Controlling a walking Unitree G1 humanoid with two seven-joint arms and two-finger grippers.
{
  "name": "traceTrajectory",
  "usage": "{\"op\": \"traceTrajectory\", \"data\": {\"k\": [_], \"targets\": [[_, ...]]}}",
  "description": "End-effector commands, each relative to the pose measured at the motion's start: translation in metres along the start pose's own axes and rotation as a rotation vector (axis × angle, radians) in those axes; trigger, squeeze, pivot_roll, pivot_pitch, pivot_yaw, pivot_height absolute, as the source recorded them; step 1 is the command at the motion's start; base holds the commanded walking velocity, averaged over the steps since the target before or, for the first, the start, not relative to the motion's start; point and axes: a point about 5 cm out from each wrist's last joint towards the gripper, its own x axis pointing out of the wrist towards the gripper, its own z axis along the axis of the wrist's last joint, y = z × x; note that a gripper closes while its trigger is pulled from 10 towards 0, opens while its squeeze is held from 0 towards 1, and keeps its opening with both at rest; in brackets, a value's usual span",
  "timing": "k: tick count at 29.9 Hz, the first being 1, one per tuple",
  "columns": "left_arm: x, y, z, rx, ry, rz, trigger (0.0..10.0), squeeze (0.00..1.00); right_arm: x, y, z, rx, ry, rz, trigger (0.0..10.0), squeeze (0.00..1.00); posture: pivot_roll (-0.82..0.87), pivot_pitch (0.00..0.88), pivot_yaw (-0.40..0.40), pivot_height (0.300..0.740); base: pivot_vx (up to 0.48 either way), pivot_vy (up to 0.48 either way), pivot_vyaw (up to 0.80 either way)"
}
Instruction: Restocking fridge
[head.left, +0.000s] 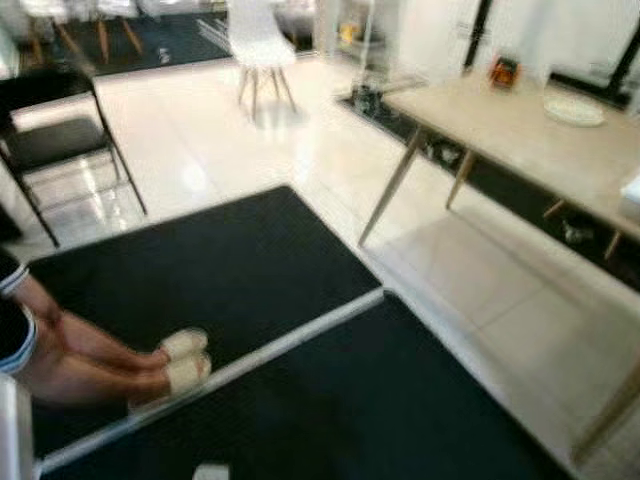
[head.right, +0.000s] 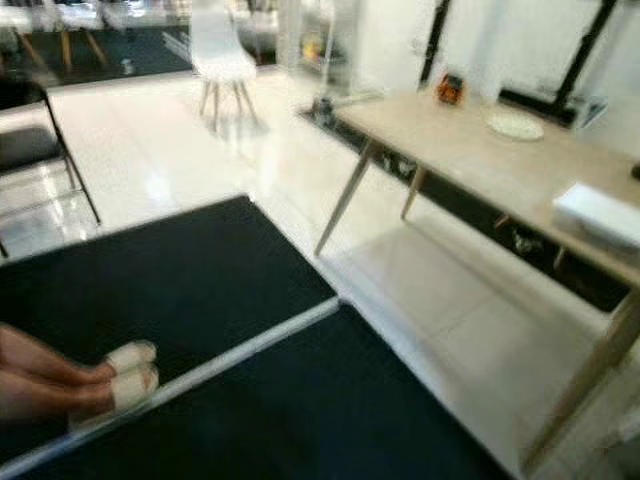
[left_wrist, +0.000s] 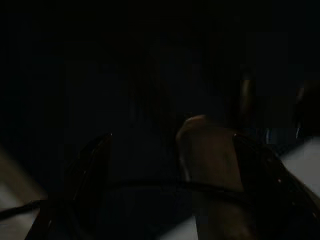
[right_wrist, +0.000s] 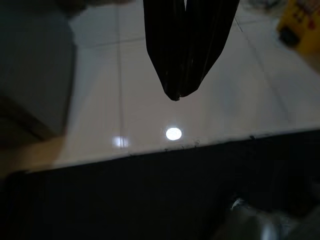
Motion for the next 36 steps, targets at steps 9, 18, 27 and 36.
{"op": "traceTrajectory", "data": {"k": [9, 18, 27, 36], "targets": [[-0.004, 0.0, -0.017, -0.009, 0.058, 0.001, 10.0, 0.0, 0.0, -0.003, -0.005, -0.005, 0.036, -0.058, 10.0, 0.0, -0.07, 0.0, -0.036, 0.74, 0.48, 0.0, -0.78], [-0.004, 0.0, -0.017, -0.009, 0.057, 0.003, 10.0, 0.0, -0.001, -0.007, -0.008, 0.012, 0.052, -0.097, 10.0, 0.0, -0.07, 0.0, -0.036, 0.74, 0.48, 0.0, -0.78], [-0.004, 0.001, -0.017, -0.031, 0.054, 0.014, 10.0, 0.0, -0.002, -0.009, -0.01, 0.025, 0.061, -0.116, 10.0, 0.0, -0.07, 0.0, -0.034, 0.74, 0.411, 0.0, -0.78], [-0.004, 0.001, -0.016, -0.028, 0.052, 0.018, 10.0, 0.0, -0.002, -0.01, -0.01, 0.031, 0.063, -0.123, 10.0, 0.0, -0.07, 0.0, -0.035, 0.74, 0.0, 0.0, -0.78]]}}
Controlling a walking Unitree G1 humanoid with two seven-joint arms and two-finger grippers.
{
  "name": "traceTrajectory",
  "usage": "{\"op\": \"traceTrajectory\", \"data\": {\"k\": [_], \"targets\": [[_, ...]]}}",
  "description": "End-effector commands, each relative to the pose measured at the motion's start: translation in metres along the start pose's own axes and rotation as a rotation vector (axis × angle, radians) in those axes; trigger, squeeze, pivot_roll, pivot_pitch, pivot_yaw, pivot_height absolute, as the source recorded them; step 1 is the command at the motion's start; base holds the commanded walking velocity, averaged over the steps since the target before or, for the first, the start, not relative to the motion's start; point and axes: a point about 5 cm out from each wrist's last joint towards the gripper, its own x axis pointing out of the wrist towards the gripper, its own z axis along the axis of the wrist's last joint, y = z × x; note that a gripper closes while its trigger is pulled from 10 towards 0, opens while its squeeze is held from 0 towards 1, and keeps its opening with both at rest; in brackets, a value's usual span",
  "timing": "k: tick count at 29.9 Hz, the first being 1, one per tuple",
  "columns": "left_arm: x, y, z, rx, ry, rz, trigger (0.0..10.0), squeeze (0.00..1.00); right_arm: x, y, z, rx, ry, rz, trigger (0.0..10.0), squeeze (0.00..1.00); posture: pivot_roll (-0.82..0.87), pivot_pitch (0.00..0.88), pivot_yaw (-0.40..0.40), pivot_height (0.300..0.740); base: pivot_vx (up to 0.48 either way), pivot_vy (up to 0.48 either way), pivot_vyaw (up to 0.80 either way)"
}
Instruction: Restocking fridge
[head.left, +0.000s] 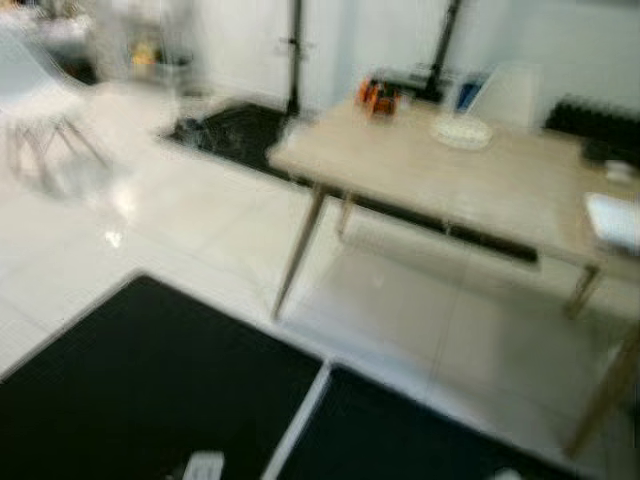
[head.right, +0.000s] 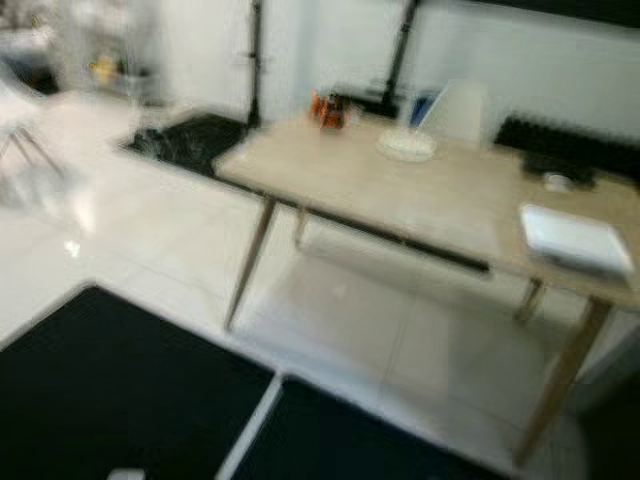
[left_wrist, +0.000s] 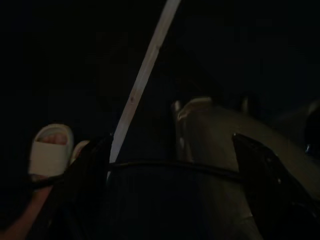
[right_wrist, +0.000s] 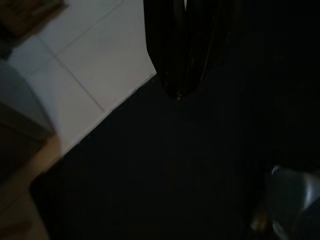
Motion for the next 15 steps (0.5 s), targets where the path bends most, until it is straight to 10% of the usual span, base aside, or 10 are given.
{"op": "traceTrajectory", "data": {"k": [1, 15], "targets": [[-0.0016, -0.0045, -0.0129, -0.005, 0.05, -0.01, 10.0, 0.0, -0.0007, -0.002, -0.0136, 0.016, 0.04, -0.009, 10.0, 0.0, -0.07, 0.0, -0.035, 0.74, 0.0, 0.0, -0.78], [-0.0017, -0.0037, -0.0124, 0.006, 0.049, -0.007, 10.0, 0.0, -0.0005, -0.0011, -0.0149, 0.026, 0.043, -0.015, 10.0, 0.0, -0.06, 0.0, -0.032, 0.74, 0.0, 0.0, -0.78]]}}
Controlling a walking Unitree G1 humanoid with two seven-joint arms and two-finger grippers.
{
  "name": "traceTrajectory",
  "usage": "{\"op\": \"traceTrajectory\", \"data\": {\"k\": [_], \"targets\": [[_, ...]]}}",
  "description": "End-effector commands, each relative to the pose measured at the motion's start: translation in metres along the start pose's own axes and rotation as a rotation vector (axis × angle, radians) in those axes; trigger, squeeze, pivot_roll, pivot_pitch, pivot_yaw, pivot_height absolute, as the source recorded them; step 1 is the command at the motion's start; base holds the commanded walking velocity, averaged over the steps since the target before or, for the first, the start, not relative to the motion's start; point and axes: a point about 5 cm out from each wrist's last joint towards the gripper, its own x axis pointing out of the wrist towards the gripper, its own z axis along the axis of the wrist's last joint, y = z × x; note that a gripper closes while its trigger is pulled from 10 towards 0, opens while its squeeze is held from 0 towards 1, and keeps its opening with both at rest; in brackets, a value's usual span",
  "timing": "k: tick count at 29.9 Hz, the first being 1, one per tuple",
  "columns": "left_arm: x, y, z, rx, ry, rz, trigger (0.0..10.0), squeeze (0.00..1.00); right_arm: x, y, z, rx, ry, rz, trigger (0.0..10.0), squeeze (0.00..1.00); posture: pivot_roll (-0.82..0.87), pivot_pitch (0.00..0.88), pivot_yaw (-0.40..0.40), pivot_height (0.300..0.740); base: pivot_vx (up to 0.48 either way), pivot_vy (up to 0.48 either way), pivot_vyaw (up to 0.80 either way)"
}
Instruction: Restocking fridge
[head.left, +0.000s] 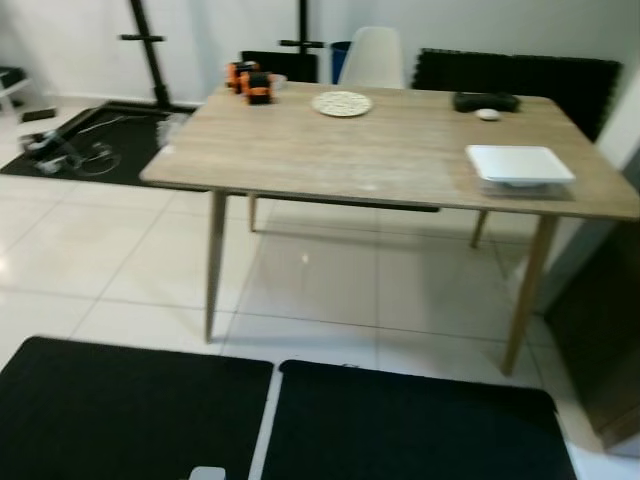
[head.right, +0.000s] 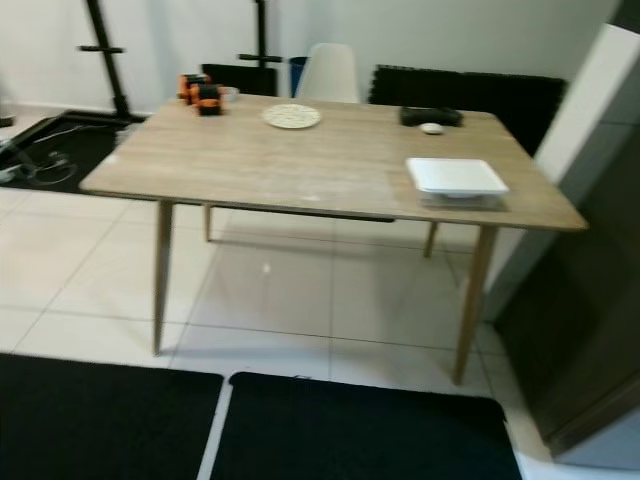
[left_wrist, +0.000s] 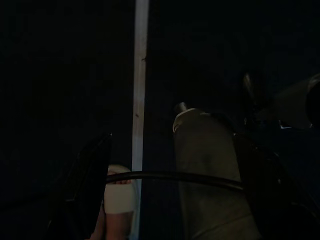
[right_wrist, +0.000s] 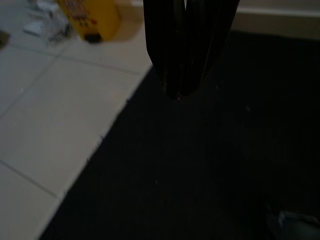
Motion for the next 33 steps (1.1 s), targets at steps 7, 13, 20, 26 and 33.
{"op": "traceTrajectory", "data": {"k": [7, 13, 20, 26, 33], "targets": [[-0.0013, -0.0018, -0.0087, 0.007, 0.032, -0.006, 10.0, 0.0, 0.0, 0.0002, 0.0056, 0.021, -0.031, -0.008, 10.0, 0.0, -0.06, 0.0, -0.032, 0.74, 0.0, 0.0, -0.78], [-0.0013, -0.0017, -0.0083, 0.021, 0.035, -0.01, 10.0, 0.0, 0.0001, 0.0014, 0.0089, 0.018, -0.062, -0.01, 10.0, 0.0, -0.06, 0.0, -0.03, 0.74, 0.0, -0.146, -0.26], [-0.0012, -0.0018, -0.0075, 0.02, 0.032, -0.017, 10.0, 0.0, 0.0004, 0.0032, 0.0108, 0.021, -0.065, -0.004, 10.0, 0.0, -0.06, 0.0, -0.032, 0.74, 0.0, -0.462, 0.0], [-0.0011, -0.0026, -0.0075, 0.02, 0.03, -0.022, 10.0, 0.0, 0.0004, 0.004, 0.0116, 0.024, -0.07, 0.0, 10.0, 0.0, -0.06, 0.0, -0.031, 0.74, 0.0, -0.46, 0.0], [-0.0005, -0.0044, -0.0063, 0.019, 0.025, -0.029, 10.0, 0.0, 0.0005, 0.0048, 0.0121, 0.023, -0.073, 0.005, 10.0, 0.0, -0.06, 0.0, -0.031, 0.74, 0.0, -0.46, 0.0]]}}
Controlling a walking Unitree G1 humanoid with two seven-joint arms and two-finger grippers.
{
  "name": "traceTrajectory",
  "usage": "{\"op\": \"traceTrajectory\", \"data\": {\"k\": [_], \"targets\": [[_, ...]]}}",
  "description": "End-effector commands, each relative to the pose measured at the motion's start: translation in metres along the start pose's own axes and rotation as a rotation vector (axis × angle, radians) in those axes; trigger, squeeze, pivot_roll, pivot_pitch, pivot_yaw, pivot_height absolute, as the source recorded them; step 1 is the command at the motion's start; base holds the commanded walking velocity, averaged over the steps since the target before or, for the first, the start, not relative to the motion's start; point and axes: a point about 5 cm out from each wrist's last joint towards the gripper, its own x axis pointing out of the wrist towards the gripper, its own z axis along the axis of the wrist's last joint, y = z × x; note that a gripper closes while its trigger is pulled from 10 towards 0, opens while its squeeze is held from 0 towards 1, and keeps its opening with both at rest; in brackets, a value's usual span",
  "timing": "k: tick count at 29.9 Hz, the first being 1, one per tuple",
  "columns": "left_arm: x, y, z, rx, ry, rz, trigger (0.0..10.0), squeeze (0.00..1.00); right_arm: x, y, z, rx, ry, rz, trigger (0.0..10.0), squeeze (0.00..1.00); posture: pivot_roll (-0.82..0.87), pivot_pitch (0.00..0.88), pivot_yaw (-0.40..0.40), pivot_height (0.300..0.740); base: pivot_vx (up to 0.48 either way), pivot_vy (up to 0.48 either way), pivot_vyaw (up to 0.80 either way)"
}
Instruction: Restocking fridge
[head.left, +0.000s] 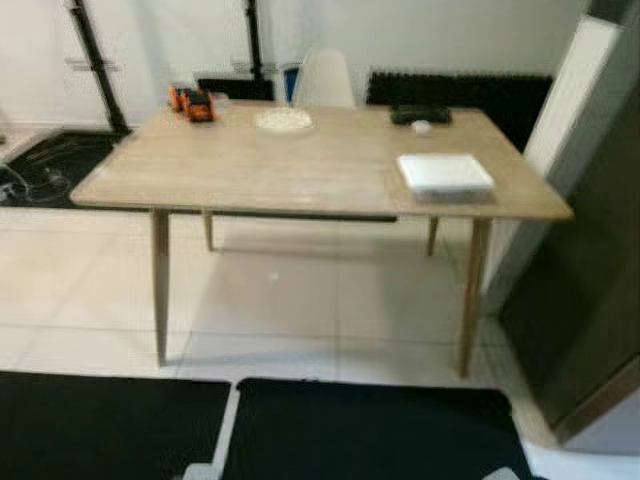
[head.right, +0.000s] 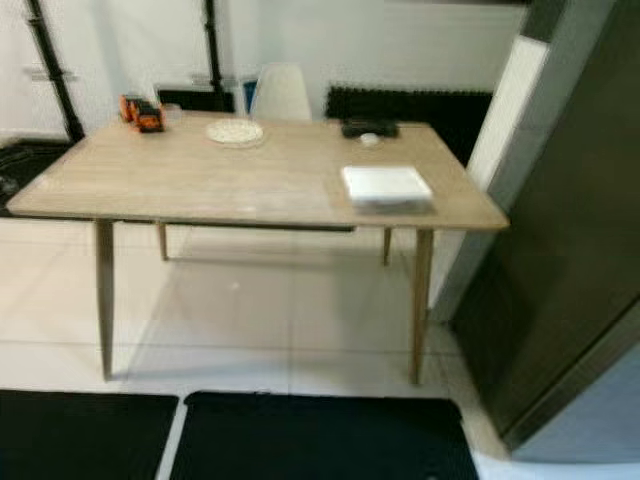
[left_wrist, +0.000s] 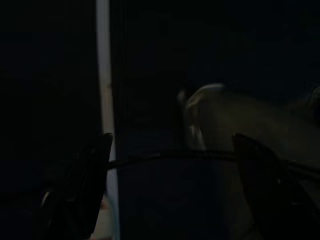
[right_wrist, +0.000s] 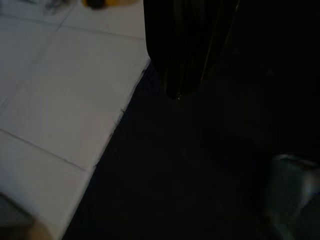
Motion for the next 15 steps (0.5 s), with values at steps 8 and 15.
{"op": "traceTrajectory", "data": {"k": [8, 15], "targets": [[0.0004, -0.0074, -0.0056, 0.005, 0.023, -0.027, 10.0, 0.0, -0.0006, -0.0033, -0.0021, 0.008, 0.006, -0.009, 10.0, 0.0, -0.07, 0.0, -0.031, 0.74, 0.0, -0.459, 0.0], [0.0008, -0.0073, -0.0037, 0.005, 0.016, -0.026, 10.0, 0.0, -0.0006, -0.0037, -0.0003, 0.006, 0.001, -0.007, 10.0, 0.0, -0.07, 0.0, -0.033, 0.74, 0.0, -0.453, 0.0]]}}
